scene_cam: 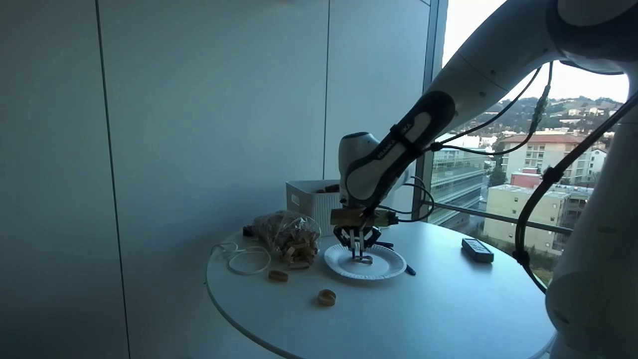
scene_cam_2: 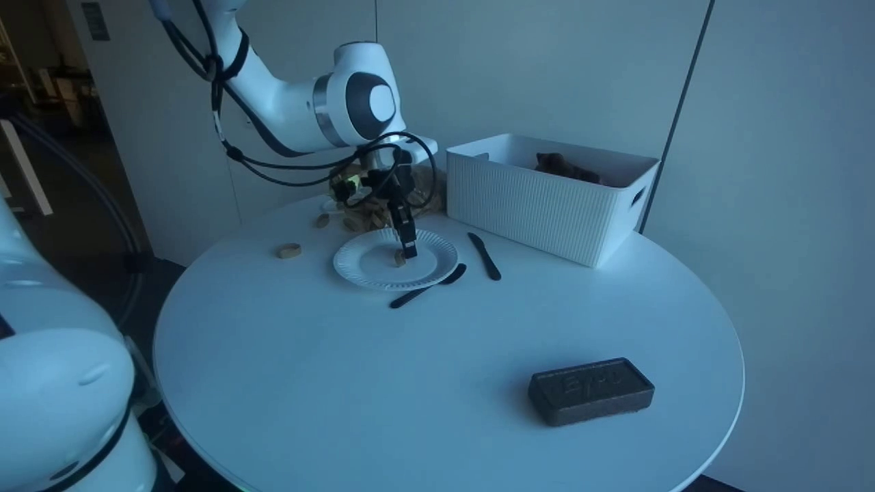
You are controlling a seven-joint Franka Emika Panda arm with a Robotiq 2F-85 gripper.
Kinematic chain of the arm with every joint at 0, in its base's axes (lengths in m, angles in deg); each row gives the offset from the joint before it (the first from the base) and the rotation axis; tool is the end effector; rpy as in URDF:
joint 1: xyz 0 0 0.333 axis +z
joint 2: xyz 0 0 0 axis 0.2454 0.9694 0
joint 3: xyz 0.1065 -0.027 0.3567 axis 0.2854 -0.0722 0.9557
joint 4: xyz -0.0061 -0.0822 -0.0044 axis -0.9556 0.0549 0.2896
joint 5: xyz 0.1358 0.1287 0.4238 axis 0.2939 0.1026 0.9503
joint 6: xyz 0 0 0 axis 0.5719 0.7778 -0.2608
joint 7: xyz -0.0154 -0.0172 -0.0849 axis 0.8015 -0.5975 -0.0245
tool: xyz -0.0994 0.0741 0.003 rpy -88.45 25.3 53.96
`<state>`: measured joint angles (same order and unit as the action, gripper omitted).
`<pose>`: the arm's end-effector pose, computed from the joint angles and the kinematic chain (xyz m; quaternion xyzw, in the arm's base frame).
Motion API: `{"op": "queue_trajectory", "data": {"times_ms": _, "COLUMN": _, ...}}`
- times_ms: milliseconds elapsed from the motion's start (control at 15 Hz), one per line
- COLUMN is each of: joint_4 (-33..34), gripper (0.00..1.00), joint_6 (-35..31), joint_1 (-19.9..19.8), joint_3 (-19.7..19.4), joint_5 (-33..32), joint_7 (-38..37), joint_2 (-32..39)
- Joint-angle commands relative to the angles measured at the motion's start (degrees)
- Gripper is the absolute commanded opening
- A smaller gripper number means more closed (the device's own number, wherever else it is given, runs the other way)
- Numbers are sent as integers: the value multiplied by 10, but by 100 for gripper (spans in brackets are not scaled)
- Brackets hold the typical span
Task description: Take all the rubber bands off the plate and place them in the basket
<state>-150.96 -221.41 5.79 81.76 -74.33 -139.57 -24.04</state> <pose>0.5198 -0.0610 0.3427 0.8933 -0.4303 0.1001 0.0829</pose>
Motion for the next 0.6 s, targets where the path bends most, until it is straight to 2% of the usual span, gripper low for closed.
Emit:
{"op": "queue_trajectory", "data": {"times_ms": 0, "joint_4": -8, "gripper": 52, "joint_6": 27, "joint_1": 8, "joint_3": 3, "joint_5": -63, "joint_7": -27, "joint_2": -33}}
{"op": "queue_trajectory", "data": {"times_ms": 400, "joint_4": -15, "gripper": 95, "joint_6": 59, "joint_1": 33, "joint_3": -3, "joint_5": -11, "joint_7": 73, "joint_2": -51}}
{"op": "queue_trajectory", "data": {"times_ms": 533, "joint_4": -14, "gripper": 100, "joint_6": 65, "joint_1": 34, "joint_3": -2, "joint_5": -14, "joint_7": 104, "joint_2": -51}}
